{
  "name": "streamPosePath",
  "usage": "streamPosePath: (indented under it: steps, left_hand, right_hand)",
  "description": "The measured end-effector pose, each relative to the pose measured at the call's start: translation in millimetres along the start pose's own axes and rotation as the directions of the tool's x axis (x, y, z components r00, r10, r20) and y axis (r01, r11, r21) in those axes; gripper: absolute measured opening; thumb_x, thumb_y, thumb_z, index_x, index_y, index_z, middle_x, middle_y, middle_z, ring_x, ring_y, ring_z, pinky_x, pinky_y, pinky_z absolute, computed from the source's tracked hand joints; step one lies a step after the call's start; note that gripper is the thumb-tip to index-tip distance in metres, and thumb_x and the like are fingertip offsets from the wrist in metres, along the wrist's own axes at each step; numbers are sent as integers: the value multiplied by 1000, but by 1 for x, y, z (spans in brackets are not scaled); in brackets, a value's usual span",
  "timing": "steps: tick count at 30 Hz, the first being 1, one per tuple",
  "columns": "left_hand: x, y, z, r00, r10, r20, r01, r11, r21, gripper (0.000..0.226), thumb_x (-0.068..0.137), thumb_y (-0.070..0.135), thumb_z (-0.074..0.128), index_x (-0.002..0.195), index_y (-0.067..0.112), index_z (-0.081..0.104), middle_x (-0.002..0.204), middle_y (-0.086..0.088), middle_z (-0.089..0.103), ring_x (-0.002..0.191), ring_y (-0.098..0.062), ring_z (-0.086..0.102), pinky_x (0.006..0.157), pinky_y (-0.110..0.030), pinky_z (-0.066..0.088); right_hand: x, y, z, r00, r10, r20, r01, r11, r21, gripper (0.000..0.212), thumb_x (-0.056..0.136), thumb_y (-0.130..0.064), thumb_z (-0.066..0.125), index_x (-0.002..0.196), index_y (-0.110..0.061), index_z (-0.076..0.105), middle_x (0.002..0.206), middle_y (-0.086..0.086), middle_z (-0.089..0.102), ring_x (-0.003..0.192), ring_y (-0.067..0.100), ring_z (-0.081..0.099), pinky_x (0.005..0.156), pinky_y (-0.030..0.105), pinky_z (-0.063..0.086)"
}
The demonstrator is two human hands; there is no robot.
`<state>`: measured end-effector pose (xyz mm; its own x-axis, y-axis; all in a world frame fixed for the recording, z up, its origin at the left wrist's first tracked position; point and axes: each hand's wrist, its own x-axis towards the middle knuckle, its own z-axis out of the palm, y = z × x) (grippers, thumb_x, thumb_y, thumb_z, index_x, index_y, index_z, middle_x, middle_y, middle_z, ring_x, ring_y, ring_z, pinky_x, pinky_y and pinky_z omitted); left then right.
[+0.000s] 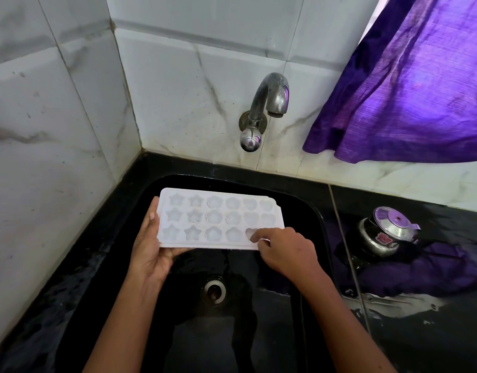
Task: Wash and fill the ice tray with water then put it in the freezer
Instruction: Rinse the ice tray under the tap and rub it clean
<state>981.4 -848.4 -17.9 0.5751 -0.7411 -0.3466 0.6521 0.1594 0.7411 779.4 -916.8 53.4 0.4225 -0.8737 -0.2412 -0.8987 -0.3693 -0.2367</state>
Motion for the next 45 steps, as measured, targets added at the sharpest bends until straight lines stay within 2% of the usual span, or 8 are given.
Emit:
streamPosePath:
  steps: [6, 14, 18, 25, 27, 30, 32, 45]
  left_hand:
    - [-1, -2, 0, 1000, 4, 1, -4, 1000, -11, 39, 98, 33, 44, 136, 32, 45, 124, 4, 62, 92, -16, 69, 51, -42, 56]
    - [3, -2, -3, 1000, 18, -9, -18, 999, -32, 38, 97, 33, 46, 135, 33, 46, 121, 5, 64, 91, -15, 70, 53, -44, 56]
    - [4, -2, -4, 1000, 16, -20, -17, 999, -46, 30, 98, 30, 45, 126, 35, 52, 105, 11, 69, 84, -13, 71, 49, -43, 56]
    - [2, -4, 0, 1000, 6, -6, -6, 1000, -24, 36, 97, 32, 46, 133, 34, 47, 117, 6, 65, 88, -16, 71, 52, -42, 56]
    - [2, -4, 0, 1000, 7, -4, -7, 1000, -13, 37, 97, 33, 46, 134, 33, 47, 121, 3, 64, 92, -17, 70, 52, -42, 56]
    - [1, -3, 0, 1000, 6, 10, -6, 1000, 12, 39, 97, 35, 46, 136, 30, 47, 128, -2, 61, 103, -24, 66, 56, -44, 56]
    - [-1, -2, 2, 1000, 9, 15, -9, 1000, 15, 39, 98, 34, 45, 136, 30, 46, 128, -3, 60, 102, -24, 66, 55, -43, 56]
    - [-3, -1, 4, 1000, -7, 11, 6, 1000, 8, 38, 97, 35, 45, 135, 35, 46, 122, 3, 63, 100, -20, 66, 55, -42, 57]
  right_hand:
    - [5, -4, -2, 999, -24, -47, 22, 999, -29, 32, 98, -41, 34, 115, -38, 61, 105, 0, 65, 93, 24, 62, 66, 27, 39]
    - [-1, -8, 2, 998, -56, -6, 56, 997, -49, 37, 95, -30, 36, 126, -44, 51, 115, 3, 63, 103, 25, 59, 78, 31, 43]
    - [-4, -5, 3, 999, -52, -5, 52, 998, -22, 36, 94, -29, 37, 123, -43, 55, 115, 1, 63, 105, 24, 59, 78, 30, 42]
    - [-2, -14, -2, 987, -120, -109, 128, 989, 72, 33, 92, -28, 37, 116, -41, 55, 64, -6, 47, 58, 12, 46, 54, 25, 34]
    - [-3, -22, -2, 986, -153, -60, 156, 987, 49, 35, 93, -28, 36, 120, -42, 54, 68, -7, 50, 62, 12, 48, 53, 23, 32]
    - [-4, -28, 3, 988, -157, 8, 157, 988, -11, 38, 95, -28, 36, 128, -43, 49, 105, 1, 62, 94, 22, 59, 66, 27, 35]
    - [-2, -30, 7, 987, -159, 13, 159, 987, -33, 40, 95, -27, 36, 131, -42, 47, 116, 3, 61, 102, 25, 58, 71, 28, 36]
    - [1, -25, 6, 987, -161, -24, 159, 985, -59, 37, 95, -27, 36, 126, -41, 50, 108, 2, 61, 96, 23, 59, 68, 27, 33]
